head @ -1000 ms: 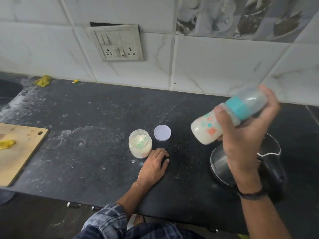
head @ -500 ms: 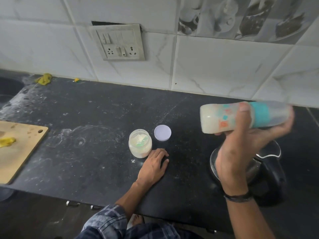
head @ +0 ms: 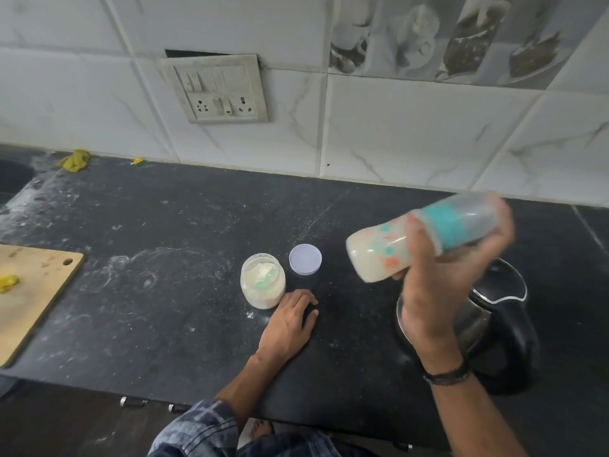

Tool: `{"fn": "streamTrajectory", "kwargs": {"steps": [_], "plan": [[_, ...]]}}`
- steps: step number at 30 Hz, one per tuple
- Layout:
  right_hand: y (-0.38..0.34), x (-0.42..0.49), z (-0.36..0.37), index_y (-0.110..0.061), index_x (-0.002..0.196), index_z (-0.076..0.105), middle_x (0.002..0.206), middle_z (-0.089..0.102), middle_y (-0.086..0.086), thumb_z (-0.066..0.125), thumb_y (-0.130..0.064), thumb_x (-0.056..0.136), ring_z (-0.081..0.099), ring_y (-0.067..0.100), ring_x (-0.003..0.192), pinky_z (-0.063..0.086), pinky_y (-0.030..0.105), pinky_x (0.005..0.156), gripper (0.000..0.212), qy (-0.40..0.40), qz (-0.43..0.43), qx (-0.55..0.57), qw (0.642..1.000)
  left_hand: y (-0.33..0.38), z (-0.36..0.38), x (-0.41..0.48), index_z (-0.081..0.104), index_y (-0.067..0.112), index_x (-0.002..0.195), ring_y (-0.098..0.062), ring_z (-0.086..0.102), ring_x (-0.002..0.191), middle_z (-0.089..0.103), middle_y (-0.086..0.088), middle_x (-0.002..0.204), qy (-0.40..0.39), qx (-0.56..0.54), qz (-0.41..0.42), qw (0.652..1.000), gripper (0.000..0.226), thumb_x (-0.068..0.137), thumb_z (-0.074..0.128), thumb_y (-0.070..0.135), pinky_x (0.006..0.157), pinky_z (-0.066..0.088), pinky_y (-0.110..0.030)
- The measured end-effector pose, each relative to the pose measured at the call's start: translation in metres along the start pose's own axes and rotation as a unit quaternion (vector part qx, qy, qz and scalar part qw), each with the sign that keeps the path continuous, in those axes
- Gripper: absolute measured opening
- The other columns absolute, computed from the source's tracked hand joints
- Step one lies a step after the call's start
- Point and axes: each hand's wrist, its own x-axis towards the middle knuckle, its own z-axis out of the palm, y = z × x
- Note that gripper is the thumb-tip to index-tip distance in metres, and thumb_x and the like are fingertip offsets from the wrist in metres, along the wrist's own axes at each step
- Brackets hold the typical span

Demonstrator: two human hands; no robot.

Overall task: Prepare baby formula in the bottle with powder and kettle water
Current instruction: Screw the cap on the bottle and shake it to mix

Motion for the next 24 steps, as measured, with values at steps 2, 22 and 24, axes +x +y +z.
{"fn": "streamTrajectory", "kwargs": {"steps": [2, 22, 24], "plan": [[-0.007, 0.005, 0.0, -0.008, 0.146, 0.019, 0.128, 0.049, 0.019, 0.069, -0.007, 0.094, 0.065, 0.023, 0.087, 0.056, 0.036, 0.056, 0.072, 0.059, -0.039, 0.02, 0.997, 0.001, 0.0, 0.001, 0.062, 0.013, 0.11, -0.014, 0.053, 0.111, 0.061, 0.004, 0.115, 0.004, 0.001, 0.0, 1.0, 0.013, 0.098, 0.063, 0.018, 0.104, 0.032, -0.017], [-0.006, 0.002, -0.004, -0.003, 0.148, 0.012, 0.134, 0.041, 0.01, 0.062, -0.01, 0.097, 0.057, 0.018, 0.107, 0.056, 0.031, 0.086, 0.072, 0.111, -0.069, 0.044, 0.99, 0.001, 0.0, 0.001, 0.061, 0.014, 0.11, -0.015, 0.055, 0.109, 0.061, 0.004, 0.117, -0.002, 0.002, -0.012, 1.0, 0.013, 0.098, 0.062, 0.019, 0.104, 0.032, -0.016], [-0.003, 0.001, 0.001, -0.006, 0.147, 0.016, 0.128, 0.047, 0.0, 0.068, -0.011, 0.094, 0.061, 0.009, 0.101, 0.057, 0.028, 0.081, 0.075, 0.069, -0.029, 0.008, 0.997, 0.0, 0.0, 0.0, 0.061, 0.014, 0.111, -0.015, 0.055, 0.109, 0.06, 0.004, 0.117, -0.005, 0.003, -0.012, 1.0, 0.013, 0.099, 0.062, 0.02, 0.104, 0.033, -0.017]]}}
